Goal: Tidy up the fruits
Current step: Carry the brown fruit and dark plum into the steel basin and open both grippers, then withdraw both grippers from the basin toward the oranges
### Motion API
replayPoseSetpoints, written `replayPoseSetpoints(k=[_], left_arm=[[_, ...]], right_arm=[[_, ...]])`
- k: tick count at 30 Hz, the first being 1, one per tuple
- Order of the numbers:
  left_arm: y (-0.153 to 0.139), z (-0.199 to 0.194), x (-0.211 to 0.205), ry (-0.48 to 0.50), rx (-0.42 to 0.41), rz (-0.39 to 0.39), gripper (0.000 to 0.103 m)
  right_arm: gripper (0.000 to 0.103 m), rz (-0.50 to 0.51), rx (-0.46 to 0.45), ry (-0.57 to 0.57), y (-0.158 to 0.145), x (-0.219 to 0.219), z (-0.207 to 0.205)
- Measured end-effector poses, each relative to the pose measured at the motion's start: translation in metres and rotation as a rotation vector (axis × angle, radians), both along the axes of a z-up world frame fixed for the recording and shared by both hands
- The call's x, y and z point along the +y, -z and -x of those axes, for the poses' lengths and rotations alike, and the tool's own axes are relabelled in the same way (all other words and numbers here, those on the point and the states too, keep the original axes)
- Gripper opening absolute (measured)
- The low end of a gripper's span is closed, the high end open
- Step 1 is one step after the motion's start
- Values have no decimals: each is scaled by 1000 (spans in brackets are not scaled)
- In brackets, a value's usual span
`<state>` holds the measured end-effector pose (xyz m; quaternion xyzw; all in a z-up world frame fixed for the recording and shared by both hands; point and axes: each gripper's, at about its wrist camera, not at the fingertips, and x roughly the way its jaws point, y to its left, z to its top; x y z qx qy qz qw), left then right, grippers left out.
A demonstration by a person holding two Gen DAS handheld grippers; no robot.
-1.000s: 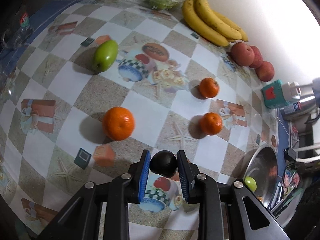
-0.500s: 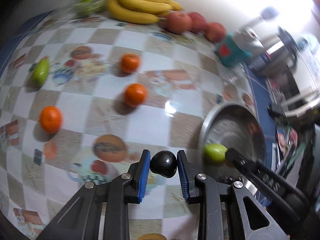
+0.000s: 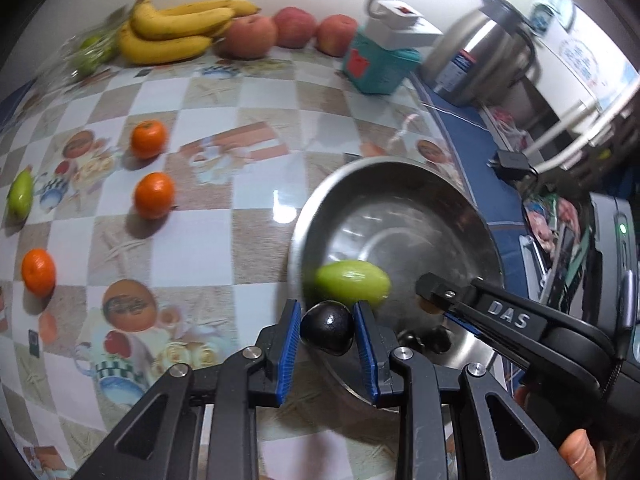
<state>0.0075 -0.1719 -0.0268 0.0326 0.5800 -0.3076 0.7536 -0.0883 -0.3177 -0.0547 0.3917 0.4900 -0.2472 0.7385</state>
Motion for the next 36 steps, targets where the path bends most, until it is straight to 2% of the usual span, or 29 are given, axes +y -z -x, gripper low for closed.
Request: replayPoseSetpoints(k=[4, 16, 21, 23, 25, 27, 33, 36], left_arm=[[4, 5, -9, 38, -22, -11, 30], [14, 3, -9, 33, 26, 10, 31], [15, 2, -8, 27, 44, 10, 31], [15, 1, -7, 24, 46, 12, 32], [14, 0, -7, 18, 47, 19, 38], [13, -1, -5, 13, 50, 28, 55], [9, -4, -3, -4, 47, 37, 56], [8, -8, 3, -38, 52, 43, 63]], right_arm=[[29, -17, 9, -1, 6, 0, -2], [29, -38, 19, 10, 12, -3, 0], [38, -31, 19, 18, 10, -3, -1], [38, -30, 16, 20, 9, -4, 0], [38, -30, 13, 20, 9, -4, 0], [38, -29, 13, 18, 8, -4, -1], [38, -28, 17, 14, 8, -4, -1], [38, -28, 21, 14, 8, -5, -2]])
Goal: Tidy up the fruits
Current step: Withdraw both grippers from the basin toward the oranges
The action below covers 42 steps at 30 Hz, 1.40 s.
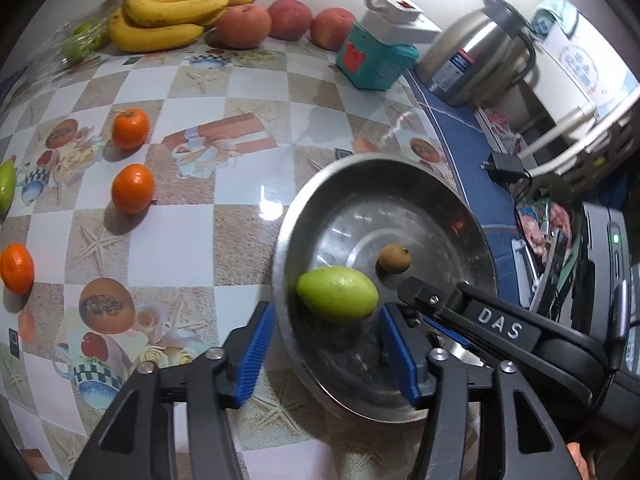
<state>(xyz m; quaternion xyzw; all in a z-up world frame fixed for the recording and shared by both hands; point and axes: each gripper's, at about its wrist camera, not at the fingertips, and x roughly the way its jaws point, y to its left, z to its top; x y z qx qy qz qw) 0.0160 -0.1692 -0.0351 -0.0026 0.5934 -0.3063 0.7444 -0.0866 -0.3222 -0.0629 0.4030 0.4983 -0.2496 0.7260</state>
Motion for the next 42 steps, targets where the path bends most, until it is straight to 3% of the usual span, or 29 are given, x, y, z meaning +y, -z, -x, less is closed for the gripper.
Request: replayPoseSetpoints(k=[4, 9, 12, 17, 21, 36, 37, 38, 42], left_arm=[[0, -10, 13, -82, -4, -22, 80], [3, -25, 38, -217, 0, -67, 94], [4, -34, 54, -305, 5, -84, 102], [7, -44, 80, -433, 22, -135, 103], [11, -49, 98, -504, 46, -149, 103], [15, -52, 114, -548, 62, -189, 103], [16, -53, 113, -546, 63, -191, 103], [16, -52, 113, -543, 64, -193, 103], [17, -52, 110, -530, 45, -213, 103]], right_arm=[[59, 8, -1, -6, -2, 1, -1], [60, 39, 14, -39, -5, 5, -8], [70, 53, 31, -57, -5, 9, -12], [70, 87, 54, -91, -6, 14, -17], [78, 93, 64, -107, -5, 17, -19], [82, 196, 75, -238, -11, 45, -42], [86, 200, 71, -243, -11, 45, -42], [96, 203, 69, -247, -11, 46, -43], [100, 211, 46, -256, -14, 47, -45]])
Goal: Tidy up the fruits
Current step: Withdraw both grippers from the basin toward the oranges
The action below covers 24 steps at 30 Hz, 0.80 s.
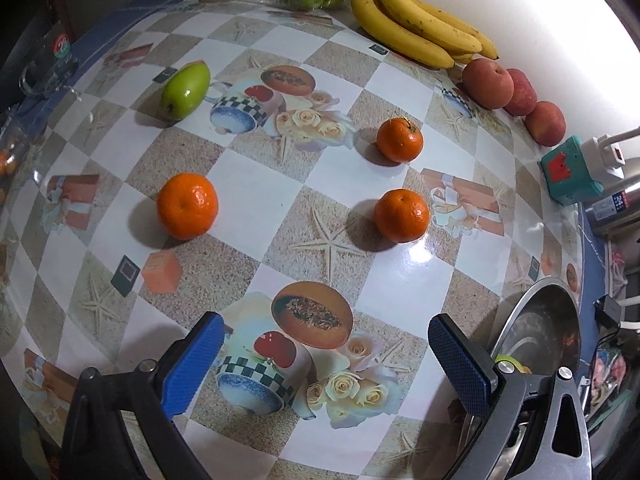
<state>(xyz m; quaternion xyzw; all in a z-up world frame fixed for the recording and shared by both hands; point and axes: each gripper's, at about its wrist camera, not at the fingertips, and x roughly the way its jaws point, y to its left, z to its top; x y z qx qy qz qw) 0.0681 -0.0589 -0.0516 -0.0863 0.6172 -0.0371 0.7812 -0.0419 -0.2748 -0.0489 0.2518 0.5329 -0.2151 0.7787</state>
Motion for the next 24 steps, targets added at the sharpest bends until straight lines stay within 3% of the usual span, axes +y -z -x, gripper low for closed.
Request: replayPoseSetpoints(k=[15, 21, 24], left_arm=[[-1, -1, -2, 29, -11, -28, 103], [-6, -6, 7, 49, -28, -69, 103], [-16, -10, 16, 48, -85, -151, 103]], right_arm=[[101, 15, 4, -39, 1, 4, -3], [101, 17, 7, -43, 1, 6, -4], [101, 18, 6, -51, 1, 10, -5]])
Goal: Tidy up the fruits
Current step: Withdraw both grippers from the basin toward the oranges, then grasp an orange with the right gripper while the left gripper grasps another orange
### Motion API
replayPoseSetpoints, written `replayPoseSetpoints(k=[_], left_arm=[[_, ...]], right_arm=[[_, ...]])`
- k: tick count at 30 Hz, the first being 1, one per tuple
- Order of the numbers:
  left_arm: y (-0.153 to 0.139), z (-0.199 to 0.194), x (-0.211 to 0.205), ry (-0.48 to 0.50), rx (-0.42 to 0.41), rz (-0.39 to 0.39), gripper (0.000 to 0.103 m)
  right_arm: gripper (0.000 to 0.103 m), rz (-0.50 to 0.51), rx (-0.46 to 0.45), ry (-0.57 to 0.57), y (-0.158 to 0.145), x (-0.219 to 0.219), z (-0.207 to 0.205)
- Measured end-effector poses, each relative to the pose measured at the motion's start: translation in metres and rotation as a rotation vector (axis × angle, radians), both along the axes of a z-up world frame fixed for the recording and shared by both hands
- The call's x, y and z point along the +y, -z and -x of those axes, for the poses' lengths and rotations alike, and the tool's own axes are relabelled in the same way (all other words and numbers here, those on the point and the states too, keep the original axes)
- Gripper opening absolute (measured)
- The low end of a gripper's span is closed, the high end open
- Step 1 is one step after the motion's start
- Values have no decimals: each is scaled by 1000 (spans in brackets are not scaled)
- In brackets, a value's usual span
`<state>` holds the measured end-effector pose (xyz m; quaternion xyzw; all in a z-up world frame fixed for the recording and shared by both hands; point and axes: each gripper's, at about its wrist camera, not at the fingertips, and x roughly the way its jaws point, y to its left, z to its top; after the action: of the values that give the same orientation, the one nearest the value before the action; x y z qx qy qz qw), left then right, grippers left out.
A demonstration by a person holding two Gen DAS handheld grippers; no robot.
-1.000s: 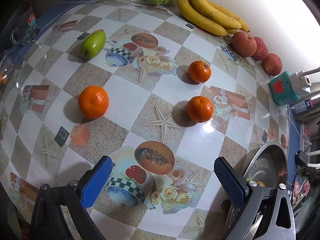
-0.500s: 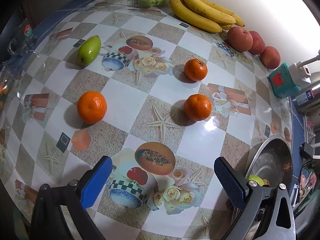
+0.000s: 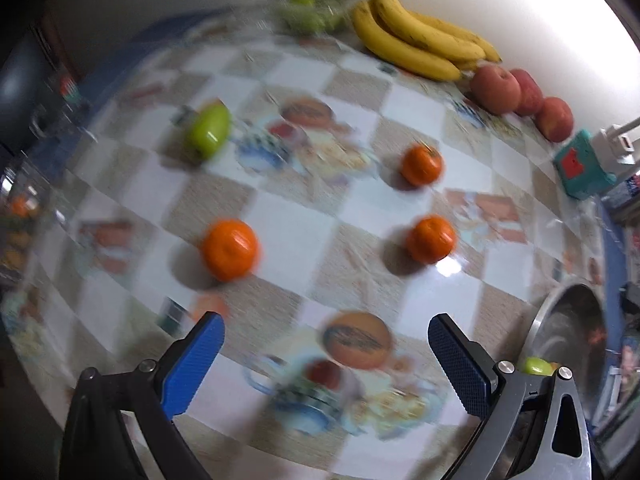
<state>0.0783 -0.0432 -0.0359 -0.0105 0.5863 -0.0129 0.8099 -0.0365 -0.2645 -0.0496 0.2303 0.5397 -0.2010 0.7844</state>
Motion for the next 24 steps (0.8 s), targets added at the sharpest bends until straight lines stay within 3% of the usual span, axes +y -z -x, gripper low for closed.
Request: replayPoseSetpoints(k=[4, 10, 24], left_arm=[[-13, -4, 6, 33, -86, -128, 103], [-23, -10, 24, 24, -133, -177, 103], [-21, -23, 85, -130, -96, -91, 103]], right_arm=[[101, -5, 2, -25, 1, 9, -4], [101, 12, -37, -73, -8, 27, -10], [101, -76, -88, -254, -3, 91, -42]])
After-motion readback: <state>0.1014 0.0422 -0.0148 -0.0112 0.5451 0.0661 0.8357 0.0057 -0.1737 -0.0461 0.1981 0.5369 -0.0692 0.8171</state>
